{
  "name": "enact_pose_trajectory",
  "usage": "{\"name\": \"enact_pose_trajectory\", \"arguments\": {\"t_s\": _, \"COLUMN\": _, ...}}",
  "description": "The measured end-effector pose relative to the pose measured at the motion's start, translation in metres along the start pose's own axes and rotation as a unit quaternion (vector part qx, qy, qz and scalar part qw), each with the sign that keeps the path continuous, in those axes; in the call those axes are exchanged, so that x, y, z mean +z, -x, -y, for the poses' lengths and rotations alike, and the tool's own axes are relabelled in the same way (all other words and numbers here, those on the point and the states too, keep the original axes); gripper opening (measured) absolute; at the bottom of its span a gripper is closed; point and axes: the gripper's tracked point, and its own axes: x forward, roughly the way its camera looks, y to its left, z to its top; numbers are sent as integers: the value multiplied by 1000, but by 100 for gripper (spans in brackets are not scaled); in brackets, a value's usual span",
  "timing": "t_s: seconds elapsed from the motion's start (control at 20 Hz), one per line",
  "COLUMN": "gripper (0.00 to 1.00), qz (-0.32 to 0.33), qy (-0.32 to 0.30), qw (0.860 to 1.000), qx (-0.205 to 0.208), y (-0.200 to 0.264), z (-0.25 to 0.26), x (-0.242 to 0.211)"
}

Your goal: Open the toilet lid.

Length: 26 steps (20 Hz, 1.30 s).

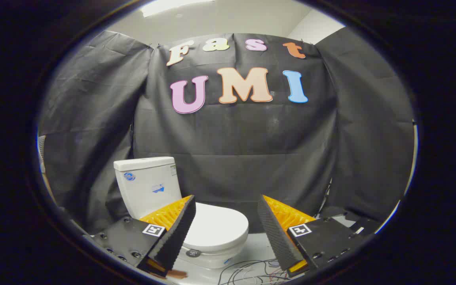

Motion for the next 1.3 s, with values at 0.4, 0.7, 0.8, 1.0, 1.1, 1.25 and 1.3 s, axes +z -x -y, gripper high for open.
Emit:
{"name": "enact_pose_trajectory", "arguments": {"t_s": 0.4, "gripper": 97, "qz": 0, "qy": 0, "qw": 1000, "qx": 0, "y": -1, "z": 0, "x": -2}}
{"name": "enact_pose_trajectory", "arguments": {"t_s": 0.7, "gripper": 96, "qz": 0, "qy": -1, "qw": 1000, "qx": 0, "y": -1, "z": 1, "x": -1}}
{"name": "enact_pose_trajectory", "arguments": {"t_s": 0.8, "gripper": 96, "qz": 0, "qy": -1, "qw": 1000, "qx": 0, "y": -1, "z": 1, "x": -1}}
{"name": "enact_pose_trajectory", "arguments": {"t_s": 1.0, "gripper": 95, "qz": -9, "qy": 1, "qw": 1000, "qx": 0, "y": -13, "z": -3, "x": -9}}
{"name": "enact_pose_trajectory", "arguments": {"t_s": 1.1, "gripper": 94, "qz": -19, "qy": 1, "qw": 1000, "qx": 0, "y": -32, "z": -2, "x": -12}}
{"name": "enact_pose_trajectory", "arguments": {"t_s": 1.25, "gripper": 92, "qz": -26, "qy": 2, "qw": 1000, "qx": 1, "y": -62, "z": -2, "x": -11}}
{"name": "enact_pose_trajectory", "arguments": {"t_s": 1.3, "gripper": 92, "qz": -22, "qy": 2, "qw": 1000, "qx": 4, "y": -68, "z": -4, "x": -9}}
